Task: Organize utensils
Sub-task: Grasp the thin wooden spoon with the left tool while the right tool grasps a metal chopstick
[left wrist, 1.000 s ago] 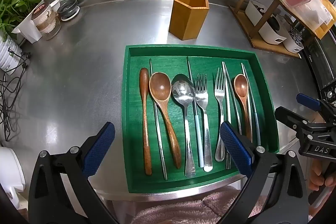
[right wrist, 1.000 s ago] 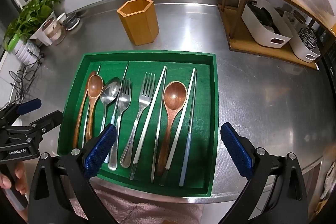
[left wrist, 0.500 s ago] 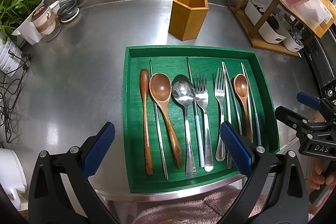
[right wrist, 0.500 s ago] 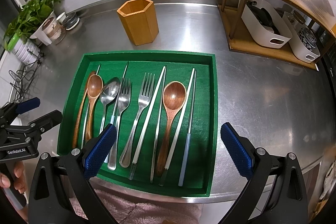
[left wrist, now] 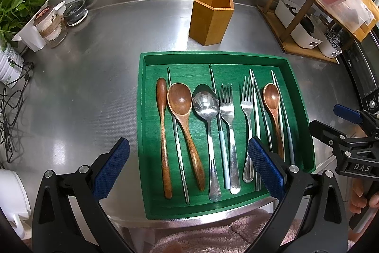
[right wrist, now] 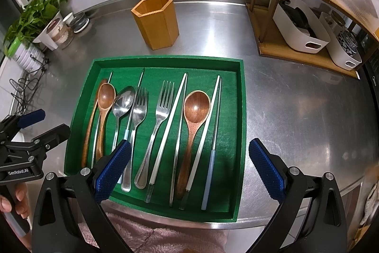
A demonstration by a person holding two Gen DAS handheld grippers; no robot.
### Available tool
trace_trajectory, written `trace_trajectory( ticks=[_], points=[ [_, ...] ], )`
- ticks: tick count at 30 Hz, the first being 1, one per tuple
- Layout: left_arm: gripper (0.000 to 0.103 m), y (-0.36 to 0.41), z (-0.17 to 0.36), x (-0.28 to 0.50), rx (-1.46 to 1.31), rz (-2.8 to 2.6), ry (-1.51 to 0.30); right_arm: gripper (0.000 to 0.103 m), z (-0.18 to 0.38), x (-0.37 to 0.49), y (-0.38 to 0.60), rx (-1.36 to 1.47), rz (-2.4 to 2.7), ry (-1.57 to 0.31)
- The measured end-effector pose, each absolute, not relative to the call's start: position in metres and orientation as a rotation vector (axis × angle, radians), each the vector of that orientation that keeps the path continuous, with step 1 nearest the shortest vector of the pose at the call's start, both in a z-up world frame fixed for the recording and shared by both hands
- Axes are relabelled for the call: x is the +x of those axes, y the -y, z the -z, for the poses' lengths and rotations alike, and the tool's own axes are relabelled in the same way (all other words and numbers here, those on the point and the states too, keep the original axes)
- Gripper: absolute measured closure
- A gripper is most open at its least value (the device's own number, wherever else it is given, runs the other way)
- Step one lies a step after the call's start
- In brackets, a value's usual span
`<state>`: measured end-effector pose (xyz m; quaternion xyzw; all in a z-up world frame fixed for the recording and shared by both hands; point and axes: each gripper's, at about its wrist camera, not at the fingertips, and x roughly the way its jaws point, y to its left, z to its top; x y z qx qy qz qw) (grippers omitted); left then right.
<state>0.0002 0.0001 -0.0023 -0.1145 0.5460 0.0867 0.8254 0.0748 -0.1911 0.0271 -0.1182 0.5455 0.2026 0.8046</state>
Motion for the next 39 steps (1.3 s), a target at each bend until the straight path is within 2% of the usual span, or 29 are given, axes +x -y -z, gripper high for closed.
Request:
trace_trajectory(
  ticks=[7,10,15,17,20,23,25,26,30,37,39],
  points=[
    [0.008,-0.004,0.003,0.003,-0.242,-0.195,-1.164,0.005,-0.029,0.081,0.196,-0.215,-0.449,-1.189],
    [0.017,-0.010,0.007,0.005,-0.262,-0.189,-1.183,0.017,-0.026,0.087,0.200,-0.191,-0.443,-1.212],
    [0.018,-0.023,0.019,0.008,-0.332,-0.158,-1.211,0.019,-0.014,0.101,0.213,-0.141,-0.444,-1.266],
    [0.018,-0.026,0.023,0.012,-0.346,-0.127,-1.215,0.026,-0.006,0.111,0.219,-0.094,-0.464,-1.322],
    [0.020,-0.028,0.029,0.018,-0.344,-0.101,-1.235,0.054,0.010,0.123,0.224,-0.130,-0.416,-1.399],
    [0.023,-0.032,0.040,0.024,-0.362,-0.092,-1.279,0.069,0.023,0.128,0.223,-0.162,-0.408,-1.465],
    [0.028,-0.034,0.046,0.027,-0.384,-0.082,-1.298,0.077,0.032,0.132,0.223,-0.135,-0.426,-1.518],
    [0.037,-0.035,0.051,0.029,-0.391,-0.088,-1.315,0.082,0.037,0.134,0.222,-0.135,-0.416,-1.538],
    [0.067,-0.037,0.067,0.038,-0.400,-0.089,-1.392,0.086,0.048,0.136,0.212,-0.172,-0.392,-1.572],
    [0.074,-0.038,0.084,0.048,-0.320,-0.114,-1.478,0.087,0.067,0.137,0.198,-0.227,-0.352,-1.616],
    [0.082,-0.042,0.091,0.051,-0.291,-0.140,-1.512,0.087,0.072,0.135,0.195,-0.232,-0.349,-1.628]
  ],
)
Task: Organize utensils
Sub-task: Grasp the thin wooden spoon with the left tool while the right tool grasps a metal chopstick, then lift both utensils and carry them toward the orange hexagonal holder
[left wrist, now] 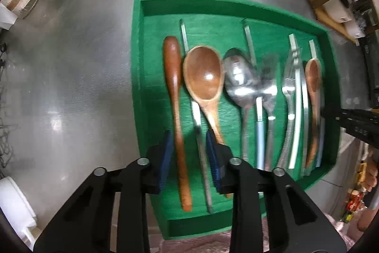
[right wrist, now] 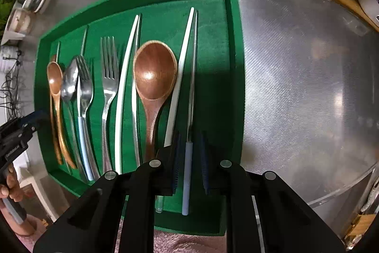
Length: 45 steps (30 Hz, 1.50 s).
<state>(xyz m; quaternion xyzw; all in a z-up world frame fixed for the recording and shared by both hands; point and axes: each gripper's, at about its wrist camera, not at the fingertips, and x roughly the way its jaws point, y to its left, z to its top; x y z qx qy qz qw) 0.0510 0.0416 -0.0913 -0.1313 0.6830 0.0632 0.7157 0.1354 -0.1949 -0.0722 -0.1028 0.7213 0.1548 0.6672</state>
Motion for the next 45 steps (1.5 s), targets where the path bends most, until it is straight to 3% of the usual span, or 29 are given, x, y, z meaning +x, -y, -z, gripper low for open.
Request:
trace_trajectory(
  ticks=[5,18,21,24,25,27,29,45],
  points=[
    [0.088,-0.049,0.102,0.056,-0.292,-0.154,-1.544,0.087,0.075,0.135,0.193,-0.232,-0.340,-1.638],
    [0.087,-0.047,0.105,0.065,-0.234,-0.132,-1.594,0.086,0.094,0.153,0.175,-0.355,-0.301,-1.654],
    [0.078,-0.036,0.106,0.067,-0.196,-0.120,-1.603,0.085,0.089,0.153,0.165,-0.416,-0.298,-1.656],
    [0.077,-0.027,0.107,0.071,-0.166,-0.137,-1.614,0.086,0.090,0.156,0.161,-0.406,-0.311,-1.695],
    [0.078,-0.027,0.106,0.072,-0.163,-0.145,-1.616,0.086,0.090,0.157,0.160,-0.407,-0.313,-1.696],
    [0.092,-0.028,0.106,0.073,-0.170,-0.165,-1.618,0.087,0.088,0.164,0.165,-0.406,-0.314,-1.698],
    [0.097,-0.038,0.106,0.073,-0.220,-0.169,-1.620,0.094,0.088,0.165,0.162,-0.411,-0.319,-1.695],
    [0.098,-0.046,0.096,0.057,-0.342,-0.069,-1.528,0.097,0.077,0.156,0.189,-0.294,-0.382,-1.658]
  ],
)
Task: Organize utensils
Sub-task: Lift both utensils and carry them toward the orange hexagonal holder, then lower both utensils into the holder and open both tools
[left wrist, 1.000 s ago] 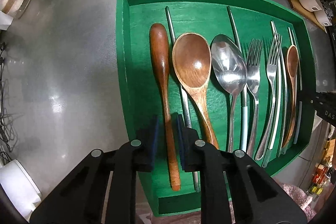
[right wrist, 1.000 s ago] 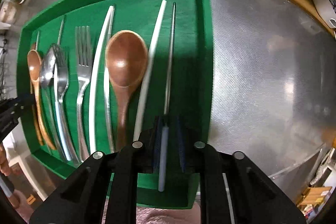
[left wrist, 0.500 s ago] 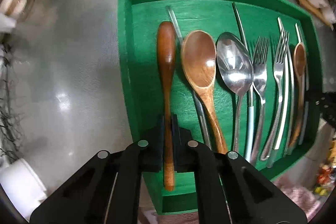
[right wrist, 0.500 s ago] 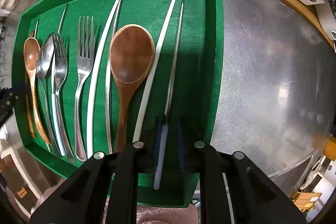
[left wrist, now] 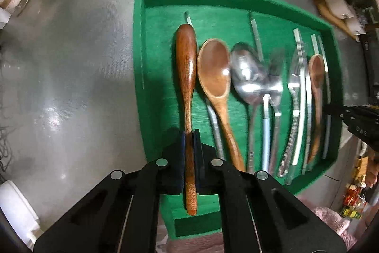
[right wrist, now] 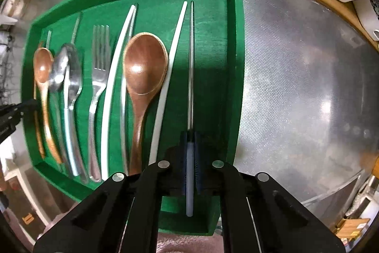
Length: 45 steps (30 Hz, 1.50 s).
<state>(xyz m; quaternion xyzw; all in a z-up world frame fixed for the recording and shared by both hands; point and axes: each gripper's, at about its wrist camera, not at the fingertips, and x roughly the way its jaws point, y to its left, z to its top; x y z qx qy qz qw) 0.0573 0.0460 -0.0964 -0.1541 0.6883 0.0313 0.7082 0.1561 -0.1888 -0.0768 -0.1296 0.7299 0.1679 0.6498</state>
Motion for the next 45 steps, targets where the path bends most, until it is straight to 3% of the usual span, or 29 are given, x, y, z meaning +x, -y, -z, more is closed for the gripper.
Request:
trace_trajectory(
  ticks=[7,21,28,36,45],
  points=[
    [0.098,-0.047,0.059,0.050,-0.393,-0.024,-1.326,0.097,0.047,0.156,0.211,-0.107,-0.491,-1.546],
    [0.098,-0.041,-0.007,0.039,-0.376,-0.013,-0.758,0.097,-0.024,0.162,0.195,0.066,-0.620,-0.938],
    [0.098,-0.061,-0.040,0.086,-0.461,-0.026,-0.519,0.097,-0.052,0.209,0.159,0.154,-0.655,-0.732],
    [0.098,-0.074,-0.057,0.164,-0.423,-0.061,-0.424,0.097,-0.068,0.287,0.101,0.197,-0.673,-0.650],
    [0.098,-0.088,-0.010,0.214,-0.424,-0.074,-0.510,0.097,-0.023,0.321,0.063,0.167,-0.697,-0.745]
  ],
)
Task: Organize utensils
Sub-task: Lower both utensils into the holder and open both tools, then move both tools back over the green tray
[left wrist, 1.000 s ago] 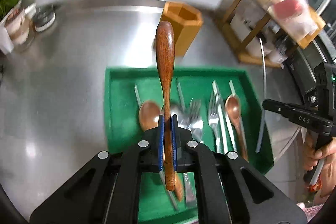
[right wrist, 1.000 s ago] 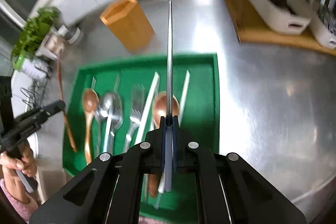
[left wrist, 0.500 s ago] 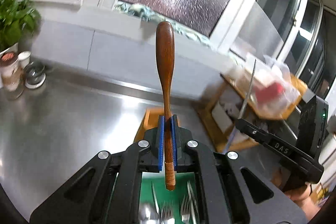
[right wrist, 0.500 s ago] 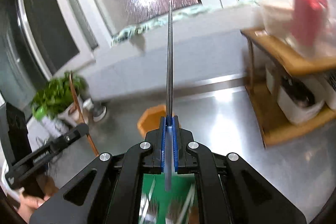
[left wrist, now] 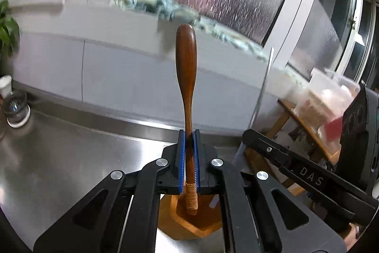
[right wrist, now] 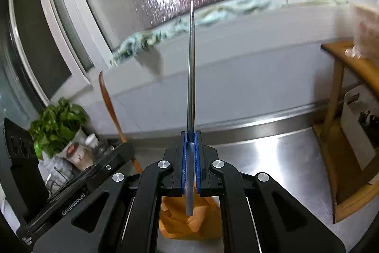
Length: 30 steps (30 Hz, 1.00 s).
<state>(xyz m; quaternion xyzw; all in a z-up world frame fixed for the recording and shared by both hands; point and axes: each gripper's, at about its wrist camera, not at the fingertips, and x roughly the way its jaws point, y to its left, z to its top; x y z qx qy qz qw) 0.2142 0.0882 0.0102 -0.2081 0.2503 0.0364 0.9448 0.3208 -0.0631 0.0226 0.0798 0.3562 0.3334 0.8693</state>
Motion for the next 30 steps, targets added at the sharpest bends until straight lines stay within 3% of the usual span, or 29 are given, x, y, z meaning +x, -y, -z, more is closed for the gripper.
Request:
trace_trajectory(
  ticks=[18,19,21,27,30],
  points=[
    [0.096,-0.085,0.037,0.201,-0.441,0.052,-0.571,0.093,0.026,0.311,0.074,0.137,-0.781,-0.887],
    [0.095,-0.085,0.037,0.200,-0.446,0.052,-0.577,0.093,0.026,0.310,0.074,0.138,-0.782,-0.894],
    [0.081,-0.086,0.039,0.198,-0.463,0.051,-0.590,0.093,0.028,0.309,0.075,0.151,-0.793,-0.918],
    [0.076,-0.091,0.036,0.185,-0.480,0.024,-0.602,0.093,0.025,0.299,0.082,0.160,-0.779,-0.935],
    [0.069,-0.101,0.026,0.169,-0.530,-0.007,-0.589,0.093,0.012,0.290,0.097,0.201,-0.774,-0.929]
  ],
)
